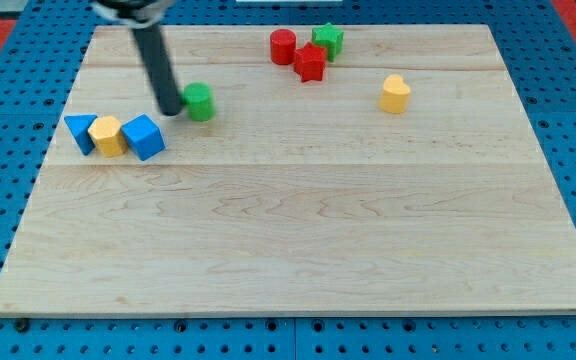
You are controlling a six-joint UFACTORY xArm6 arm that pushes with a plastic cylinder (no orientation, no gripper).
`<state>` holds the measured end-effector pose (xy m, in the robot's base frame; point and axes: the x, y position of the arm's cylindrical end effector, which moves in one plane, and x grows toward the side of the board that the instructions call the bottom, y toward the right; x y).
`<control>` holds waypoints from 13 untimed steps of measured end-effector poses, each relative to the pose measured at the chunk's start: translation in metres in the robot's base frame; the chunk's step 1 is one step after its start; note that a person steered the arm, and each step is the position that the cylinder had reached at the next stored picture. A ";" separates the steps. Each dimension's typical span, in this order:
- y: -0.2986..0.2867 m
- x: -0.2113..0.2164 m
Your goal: Push the yellow heart towards the line of blocks
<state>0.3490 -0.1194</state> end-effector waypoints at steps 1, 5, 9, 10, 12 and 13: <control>0.053 -0.031; 0.188 -0.033; 0.204 -0.023; 0.263 -0.040; 0.186 -0.067; 0.187 -0.021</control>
<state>0.3283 0.0672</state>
